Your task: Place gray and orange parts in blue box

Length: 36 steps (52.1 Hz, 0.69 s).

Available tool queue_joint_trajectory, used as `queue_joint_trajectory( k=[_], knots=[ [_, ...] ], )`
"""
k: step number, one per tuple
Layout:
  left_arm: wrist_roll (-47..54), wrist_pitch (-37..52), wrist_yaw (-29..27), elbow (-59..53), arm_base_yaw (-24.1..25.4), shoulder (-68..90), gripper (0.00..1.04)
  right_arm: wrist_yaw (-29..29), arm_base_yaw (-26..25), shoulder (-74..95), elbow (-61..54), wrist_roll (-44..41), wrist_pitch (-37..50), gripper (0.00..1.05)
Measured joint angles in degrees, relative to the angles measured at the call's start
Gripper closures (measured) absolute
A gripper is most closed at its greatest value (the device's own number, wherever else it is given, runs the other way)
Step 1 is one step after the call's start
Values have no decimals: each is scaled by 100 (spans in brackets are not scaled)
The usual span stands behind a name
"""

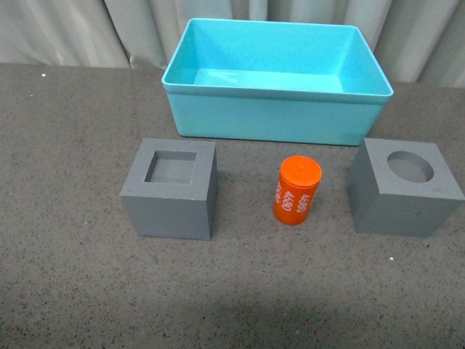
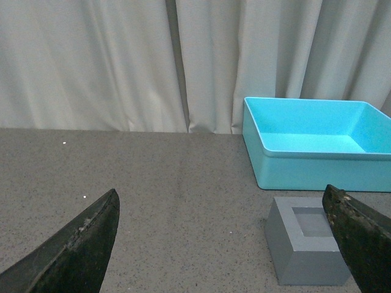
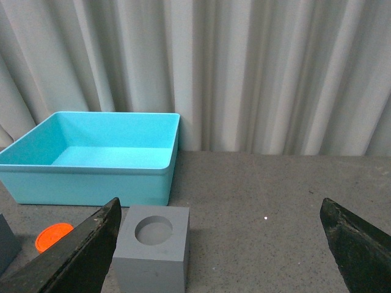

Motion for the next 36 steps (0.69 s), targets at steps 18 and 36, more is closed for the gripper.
queue_joint_trajectory(
  k=[18, 36],
  knots=[
    [0, 0, 0, 0, 0, 0, 7, 0, 0, 0, 0, 0, 0, 10],
    [0, 0, 0, 0, 0, 0, 7, 0, 0, 0, 0, 0, 0, 10]
  ],
)
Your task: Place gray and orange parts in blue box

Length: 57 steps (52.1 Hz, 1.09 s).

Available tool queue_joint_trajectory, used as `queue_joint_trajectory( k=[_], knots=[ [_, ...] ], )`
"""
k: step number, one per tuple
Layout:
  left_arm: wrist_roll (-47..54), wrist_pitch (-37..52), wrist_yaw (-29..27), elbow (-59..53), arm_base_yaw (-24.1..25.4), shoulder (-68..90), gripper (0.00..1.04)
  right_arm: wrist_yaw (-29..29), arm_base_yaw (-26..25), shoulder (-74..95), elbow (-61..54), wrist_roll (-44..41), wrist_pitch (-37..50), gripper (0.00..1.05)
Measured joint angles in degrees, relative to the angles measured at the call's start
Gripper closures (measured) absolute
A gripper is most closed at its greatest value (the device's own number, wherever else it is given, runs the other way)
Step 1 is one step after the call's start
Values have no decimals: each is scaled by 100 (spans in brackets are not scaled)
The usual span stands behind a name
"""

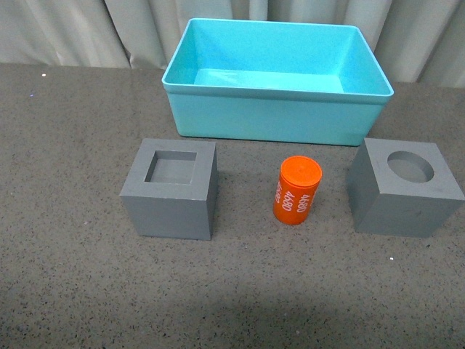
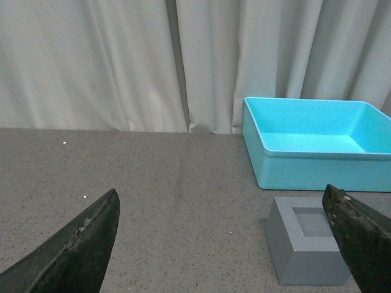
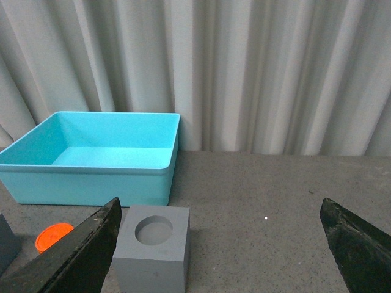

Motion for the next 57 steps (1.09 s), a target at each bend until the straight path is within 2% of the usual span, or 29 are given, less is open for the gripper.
queue_joint_trajectory(
  k=[23, 32, 42, 57],
  knots=[
    [2, 0, 0, 0, 0, 0, 7, 0, 0, 0, 0, 0, 0, 10],
    [2, 0, 0, 0, 0, 0, 31, 0, 0, 0, 0, 0, 0, 10],
    [2, 0, 0, 0, 0, 0, 5, 0, 0, 0, 0, 0, 0, 10],
    [2, 0, 0, 0, 0, 0, 7, 0, 0, 0, 0, 0, 0, 10]
  ],
)
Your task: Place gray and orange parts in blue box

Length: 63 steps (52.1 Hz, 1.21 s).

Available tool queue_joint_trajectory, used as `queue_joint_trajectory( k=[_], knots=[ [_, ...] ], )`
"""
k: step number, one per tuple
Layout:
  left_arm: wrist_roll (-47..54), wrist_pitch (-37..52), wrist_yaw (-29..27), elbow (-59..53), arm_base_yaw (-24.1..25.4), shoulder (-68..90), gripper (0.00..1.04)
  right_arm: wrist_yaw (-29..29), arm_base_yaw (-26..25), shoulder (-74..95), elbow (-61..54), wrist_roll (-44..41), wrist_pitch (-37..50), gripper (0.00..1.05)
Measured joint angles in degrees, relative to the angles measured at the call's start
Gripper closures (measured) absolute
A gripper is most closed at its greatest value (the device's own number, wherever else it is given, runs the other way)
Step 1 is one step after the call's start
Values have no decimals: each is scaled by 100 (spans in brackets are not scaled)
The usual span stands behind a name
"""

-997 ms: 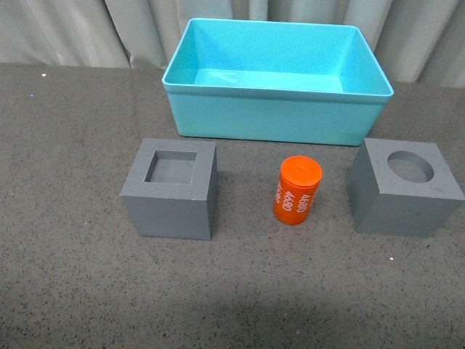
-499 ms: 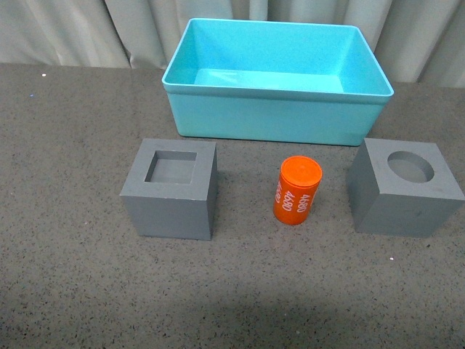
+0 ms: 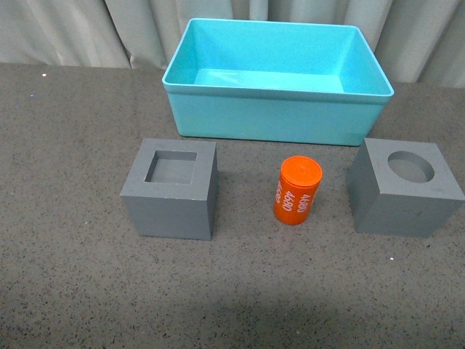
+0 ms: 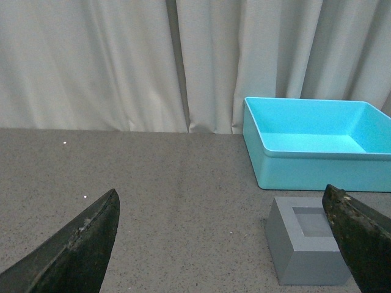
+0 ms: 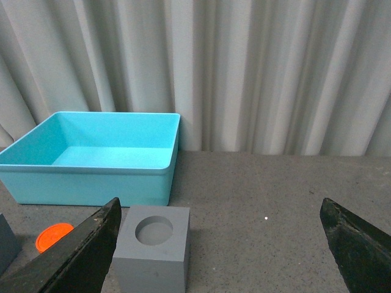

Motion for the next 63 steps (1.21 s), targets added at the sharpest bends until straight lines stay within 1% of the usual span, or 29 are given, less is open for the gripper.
queue_joint_trajectory(
  k=[5, 7, 9, 11, 15, 18, 20, 22, 25, 28, 31, 35, 39, 44, 54, 63],
  knots=[
    [0, 0, 0, 0, 0, 0, 7, 0, 0, 0, 0, 0, 0, 10],
    [-2, 0, 0, 0, 0, 0, 7, 96, 24, 39, 15, 13, -61, 10],
    [0, 0, 2, 0, 0, 0, 7, 581, 190, 334, 232, 74, -544, 10],
    [-2, 0, -7, 0, 0, 0, 7, 981, 350, 911, 396, 87, -573, 10],
    [0, 0, -2, 2, 0, -4, 7, 1021, 439, 1947, 527, 116, 33, 10],
    [0, 0, 0, 0, 0, 0, 7, 929, 474, 3001, 656, 136, 837, 10],
    [0, 0, -2, 0, 0, -2, 7, 809, 490, 3928, 822, 129, 1541, 10],
    [0, 0, -2, 0, 0, -2, 7, 732, 490, 4470, 935, 129, 1912, 10],
    [0, 0, -2, 0, 0, -2, 7, 544, 472, 5333, 1174, 136, 2376, 10],
    [-2, 0, -4, 0, 0, -2, 7, 380, 450, 6111, 1475, 136, 2522, 10],
    [0, 0, -4, 0, 0, -2, 7, 170, 422, 6813, 1784, 142, 2514, 10],
    [0, 0, -2, 0, 0, -2, 7, -13, 376, 7936, 2376, 131, 2280, 10],
    [0, 0, -2, 0, 0, -2, 7, -55, 361, 8441, 2728, 140, 2085, 10],
    [0, 0, -2, 0, 0, -2, 7, -175, 352, 8939, 3152, 201, 1788, 10],
    [0, 0, -2, 0, 0, -2, 7, -155, 380, 9709, 3812, 363, 1108, 10],
    [0, 0, -2, 0, 0, -2, 7, -107, 431, 9980, 3998, 494, 879, 10]
  ],
)
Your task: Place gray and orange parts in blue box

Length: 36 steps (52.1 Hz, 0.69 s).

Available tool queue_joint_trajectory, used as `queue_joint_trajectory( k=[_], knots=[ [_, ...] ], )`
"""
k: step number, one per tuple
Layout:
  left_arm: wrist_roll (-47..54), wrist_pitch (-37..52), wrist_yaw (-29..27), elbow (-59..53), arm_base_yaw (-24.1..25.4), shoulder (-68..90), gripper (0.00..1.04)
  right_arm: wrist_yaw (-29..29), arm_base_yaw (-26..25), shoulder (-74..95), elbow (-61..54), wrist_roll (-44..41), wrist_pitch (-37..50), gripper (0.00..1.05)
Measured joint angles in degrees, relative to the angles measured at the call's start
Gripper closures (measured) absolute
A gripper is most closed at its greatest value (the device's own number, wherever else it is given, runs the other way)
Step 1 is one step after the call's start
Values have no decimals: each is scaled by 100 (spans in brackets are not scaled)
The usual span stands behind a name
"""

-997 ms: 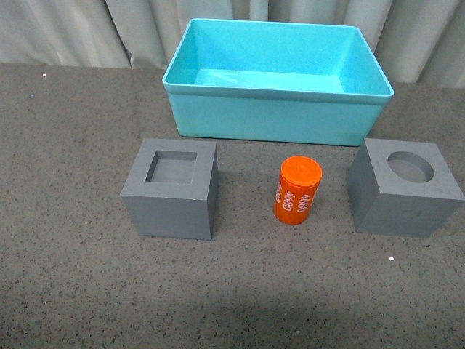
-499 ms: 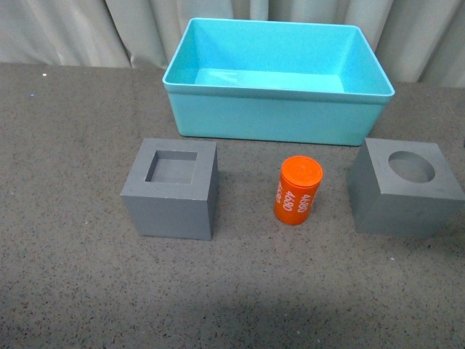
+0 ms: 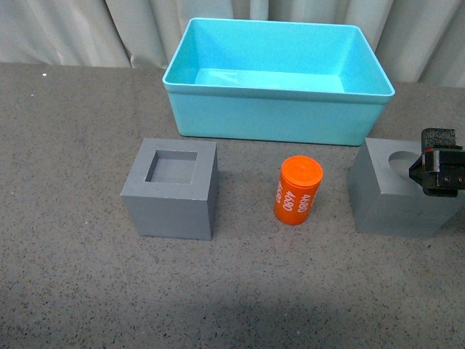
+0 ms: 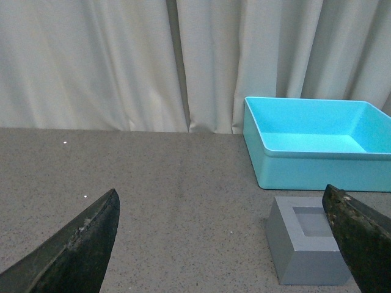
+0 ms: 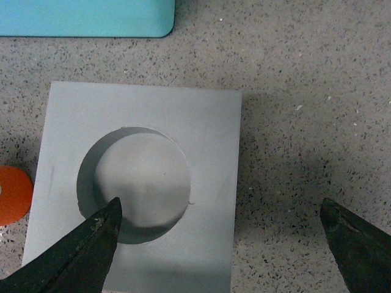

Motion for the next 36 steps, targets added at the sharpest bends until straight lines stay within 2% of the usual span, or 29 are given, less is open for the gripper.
queue_joint_trajectory(
  k=[20, 22, 36],
  knots=[
    [0, 0, 0, 0, 0, 0, 7, -15, -9, 448, 385, 179, -85, 82],
    [0, 0, -2, 0, 0, 0, 7, -22, -20, 446, 391, 192, -87, 85],
    [0, 0, 0, 0, 0, 0, 7, -98, -22, 267, 286, 190, -57, 86]
  ],
)
